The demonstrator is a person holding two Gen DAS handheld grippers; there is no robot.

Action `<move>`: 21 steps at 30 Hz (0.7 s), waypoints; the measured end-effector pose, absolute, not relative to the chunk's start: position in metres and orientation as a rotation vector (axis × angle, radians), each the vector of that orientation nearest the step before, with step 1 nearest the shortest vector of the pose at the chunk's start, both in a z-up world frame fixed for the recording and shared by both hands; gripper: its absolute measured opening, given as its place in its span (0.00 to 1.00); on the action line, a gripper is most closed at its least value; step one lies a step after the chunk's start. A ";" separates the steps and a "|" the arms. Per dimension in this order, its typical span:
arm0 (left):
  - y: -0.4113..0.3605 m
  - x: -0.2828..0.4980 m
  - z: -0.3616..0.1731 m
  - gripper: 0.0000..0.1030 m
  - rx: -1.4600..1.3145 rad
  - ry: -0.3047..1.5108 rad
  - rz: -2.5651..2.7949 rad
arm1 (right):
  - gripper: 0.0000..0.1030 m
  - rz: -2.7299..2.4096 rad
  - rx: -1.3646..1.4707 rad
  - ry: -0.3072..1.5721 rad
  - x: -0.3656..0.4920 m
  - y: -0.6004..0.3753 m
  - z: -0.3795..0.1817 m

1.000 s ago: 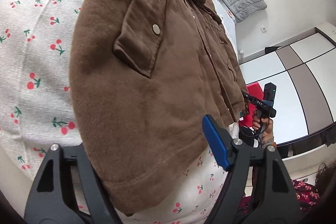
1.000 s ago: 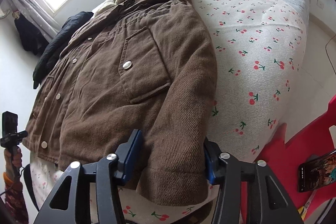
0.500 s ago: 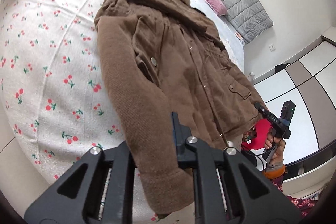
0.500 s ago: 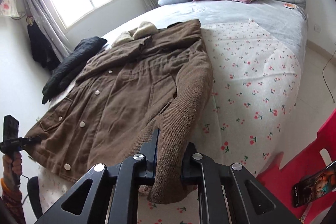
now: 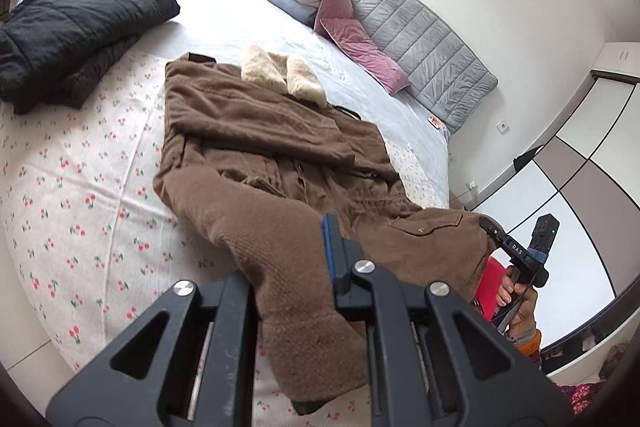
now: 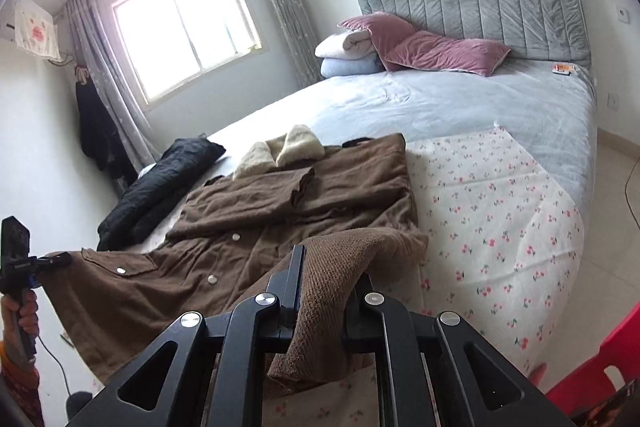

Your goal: Fold large clothes

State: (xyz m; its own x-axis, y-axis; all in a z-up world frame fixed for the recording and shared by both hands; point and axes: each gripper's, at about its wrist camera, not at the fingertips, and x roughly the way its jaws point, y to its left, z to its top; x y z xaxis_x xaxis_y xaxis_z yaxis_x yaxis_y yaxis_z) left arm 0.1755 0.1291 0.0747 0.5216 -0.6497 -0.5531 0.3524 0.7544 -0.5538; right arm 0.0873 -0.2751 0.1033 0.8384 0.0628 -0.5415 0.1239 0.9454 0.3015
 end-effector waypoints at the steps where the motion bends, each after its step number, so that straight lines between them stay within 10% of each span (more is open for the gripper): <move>1: 0.131 0.185 0.081 0.12 -0.408 0.813 -0.612 | 0.11 -0.037 0.339 0.569 0.097 -0.280 0.109; 21: 0.089 0.542 0.088 0.13 -0.466 0.682 -0.360 | 0.12 -0.161 0.426 0.481 0.441 -0.429 0.107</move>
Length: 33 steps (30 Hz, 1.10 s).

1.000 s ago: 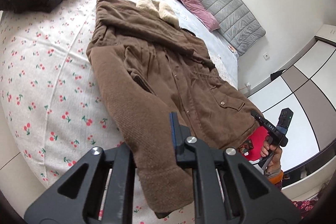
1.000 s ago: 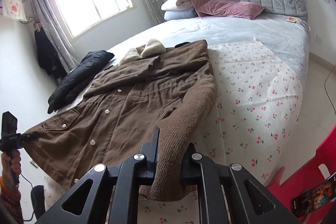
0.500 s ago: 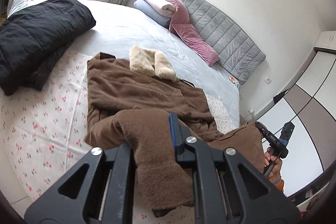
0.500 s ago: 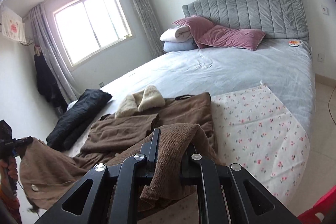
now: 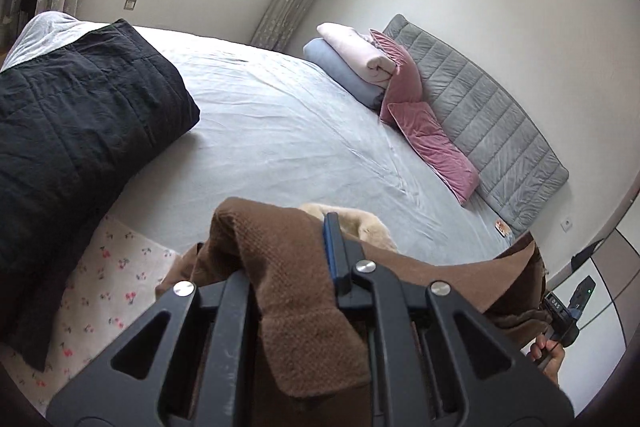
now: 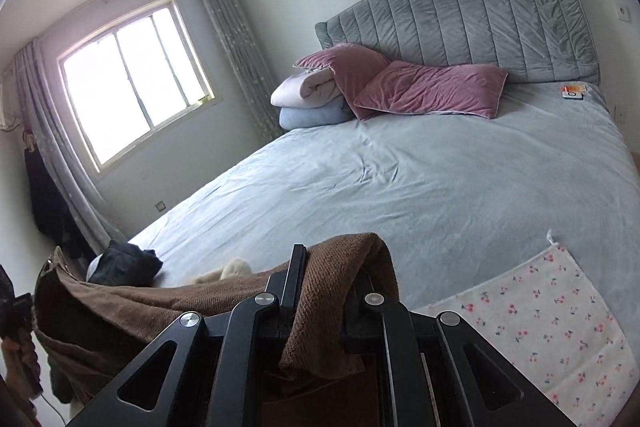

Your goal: Fold large clothes

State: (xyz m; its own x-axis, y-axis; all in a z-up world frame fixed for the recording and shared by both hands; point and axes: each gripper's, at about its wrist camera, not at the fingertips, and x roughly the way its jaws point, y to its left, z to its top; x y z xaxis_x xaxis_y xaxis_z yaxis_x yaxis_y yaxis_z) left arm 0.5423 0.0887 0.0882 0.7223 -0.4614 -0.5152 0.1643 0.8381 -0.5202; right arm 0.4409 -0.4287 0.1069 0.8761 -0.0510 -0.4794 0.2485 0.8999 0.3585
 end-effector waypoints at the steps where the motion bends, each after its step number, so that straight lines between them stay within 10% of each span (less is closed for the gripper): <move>1: 0.084 0.563 0.076 0.15 -0.464 0.701 -0.353 | 0.12 -0.169 0.447 0.505 0.465 -0.435 0.093; 7: 0.056 0.633 -0.026 0.25 -0.461 0.981 -0.267 | 0.32 -0.194 0.619 0.790 0.553 -0.458 -0.020; 13: 0.086 0.616 -0.012 0.39 -0.621 0.926 -0.345 | 0.56 -0.195 0.705 0.693 0.531 -0.479 -0.016; 17: 0.092 0.595 0.014 0.75 -0.381 0.821 -0.279 | 0.60 -0.219 0.495 0.676 0.514 -0.465 0.014; 27: 0.081 0.608 -0.018 0.79 -0.009 0.896 -0.290 | 0.68 -0.146 -0.243 0.872 0.534 -0.373 -0.014; 33: 0.068 0.634 -0.034 0.66 -0.076 0.931 -0.265 | 0.67 -0.389 0.304 0.670 0.577 -0.438 0.014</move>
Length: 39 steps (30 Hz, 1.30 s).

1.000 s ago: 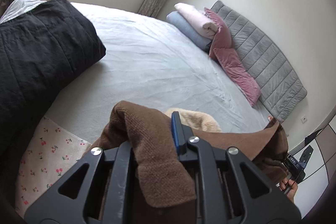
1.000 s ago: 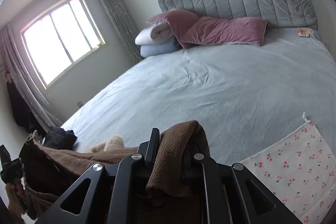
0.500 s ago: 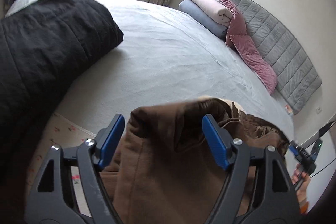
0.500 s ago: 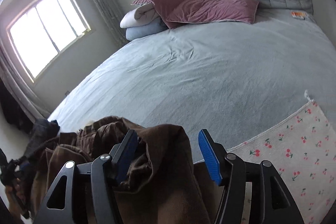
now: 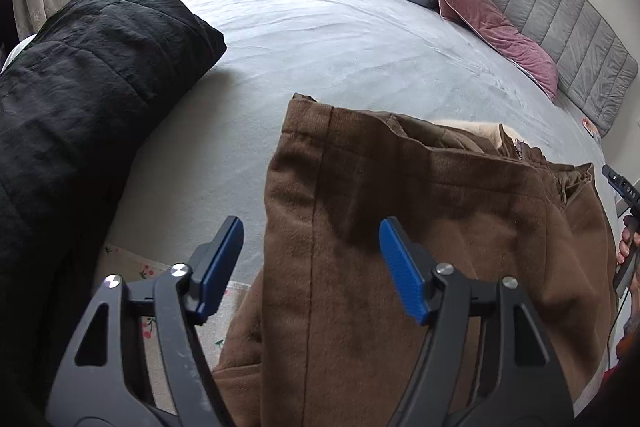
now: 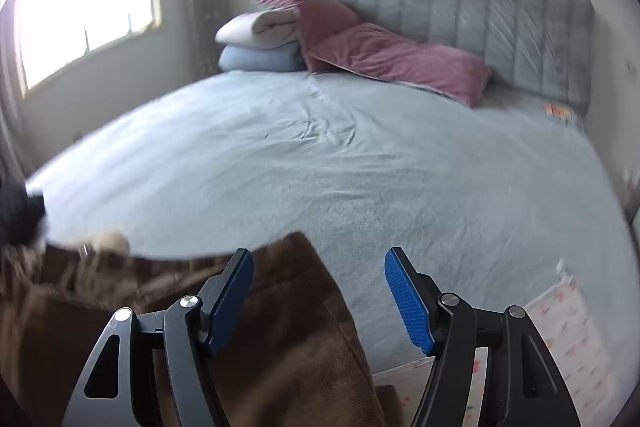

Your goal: Fold large clothes

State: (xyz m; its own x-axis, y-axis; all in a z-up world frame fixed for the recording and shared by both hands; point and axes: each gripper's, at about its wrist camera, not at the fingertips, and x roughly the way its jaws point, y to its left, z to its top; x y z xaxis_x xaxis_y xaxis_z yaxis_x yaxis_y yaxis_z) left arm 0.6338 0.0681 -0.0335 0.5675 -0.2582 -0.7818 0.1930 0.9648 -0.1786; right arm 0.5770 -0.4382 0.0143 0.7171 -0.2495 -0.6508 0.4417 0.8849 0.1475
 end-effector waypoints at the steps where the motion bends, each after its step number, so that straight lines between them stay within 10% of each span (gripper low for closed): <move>1: 0.069 0.637 -0.036 0.63 -0.074 0.939 -0.257 | 0.67 -0.378 0.355 0.694 0.579 -0.445 0.010; 7: 0.075 0.635 -0.041 0.18 -0.155 0.937 -0.273 | 0.68 -0.280 0.006 0.886 0.582 -0.412 -0.021; 8: 0.073 0.631 -0.038 0.09 -0.168 0.917 -0.278 | 0.60 -0.286 -0.017 0.942 0.589 -0.408 -0.032; 10: 0.067 0.619 -0.027 0.07 -0.163 0.844 -0.252 | 0.07 -0.254 -0.036 0.960 0.591 -0.396 -0.042; 16: 0.101 0.597 0.039 0.03 -0.257 0.502 -0.106 | 0.05 -0.494 -0.003 0.547 0.550 -0.406 0.024; 23: 0.121 0.634 -0.007 0.01 -0.196 0.662 0.073 | 0.20 -0.592 0.055 0.832 0.596 -0.431 -0.035; 25: 0.115 0.634 -0.016 0.17 -0.192 0.712 -0.036 | 0.29 -0.557 0.064 0.860 0.594 -0.426 -0.040; 27: 0.106 0.634 -0.017 0.64 -0.192 0.737 -0.092 | 0.49 -0.516 0.117 0.824 0.583 -0.427 -0.030; 30: 0.087 0.638 -0.019 0.73 -0.218 0.814 -0.221 | 0.69 -0.432 0.182 0.780 0.563 -0.426 -0.014; 34: 0.048 0.651 -0.050 0.73 -0.148 1.027 -0.228 | 0.71 -0.431 0.160 0.902 0.566 -0.424 -0.028; 35: 0.041 0.652 -0.057 0.58 -0.138 1.058 -0.219 | 0.71 -0.440 0.167 0.926 0.565 -0.421 -0.035; 36: 0.036 0.649 -0.060 0.05 -0.162 1.053 -0.233 | 0.70 -0.441 0.180 0.936 0.565 -0.423 -0.040; 39: 0.032 0.618 -0.030 0.05 -0.161 0.826 -0.156 | 0.66 -0.461 0.173 0.890 0.563 -0.418 -0.038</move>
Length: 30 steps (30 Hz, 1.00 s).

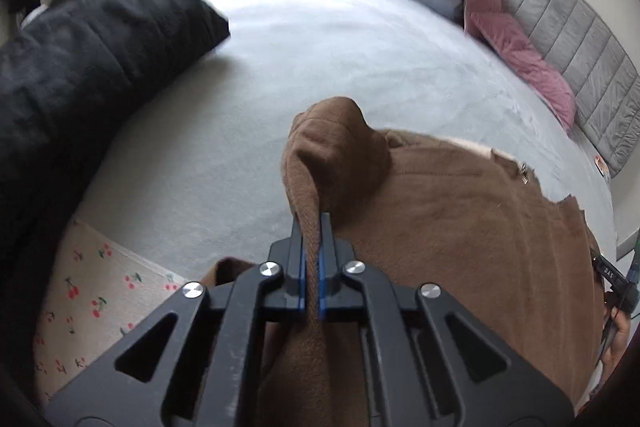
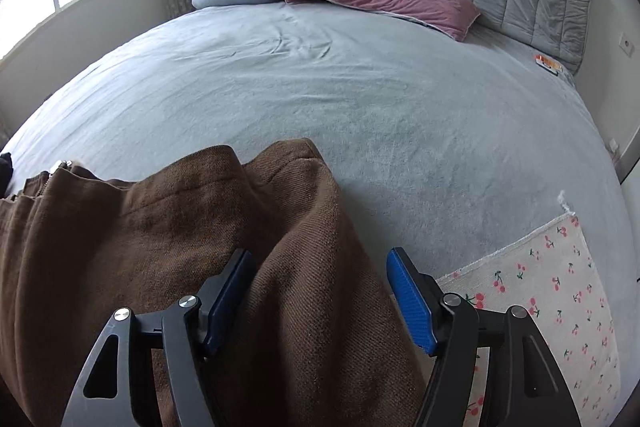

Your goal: Fold large clothes

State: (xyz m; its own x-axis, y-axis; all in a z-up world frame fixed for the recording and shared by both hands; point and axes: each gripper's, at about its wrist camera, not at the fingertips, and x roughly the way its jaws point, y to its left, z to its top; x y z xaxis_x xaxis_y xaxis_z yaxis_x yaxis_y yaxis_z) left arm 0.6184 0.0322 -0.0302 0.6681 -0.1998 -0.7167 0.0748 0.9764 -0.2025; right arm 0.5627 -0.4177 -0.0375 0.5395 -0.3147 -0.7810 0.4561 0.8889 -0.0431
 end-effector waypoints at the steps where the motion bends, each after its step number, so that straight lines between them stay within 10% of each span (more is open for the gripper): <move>1: 0.036 0.608 -0.017 0.05 -0.139 0.720 -0.118 | 0.66 -0.453 0.157 0.854 0.560 -0.413 -0.032; 10: 0.017 0.598 -0.032 0.14 0.068 0.795 0.059 | 0.67 -0.370 0.010 0.777 0.541 -0.367 -0.006; 15: -0.030 0.522 0.015 0.59 0.153 0.674 -0.179 | 0.68 -0.163 0.008 0.755 0.497 -0.317 0.008; 22: -0.047 0.469 -0.042 0.65 0.209 0.771 -0.330 | 0.68 0.014 0.111 0.860 0.460 -0.270 -0.039; 28: 0.080 0.474 -0.071 0.49 0.133 0.823 -0.137 | 0.66 -0.246 0.218 0.828 0.397 -0.381 -0.048; 30: 0.099 0.474 -0.066 0.69 0.088 0.859 -0.073 | 0.68 -0.349 0.243 0.859 0.383 -0.399 -0.040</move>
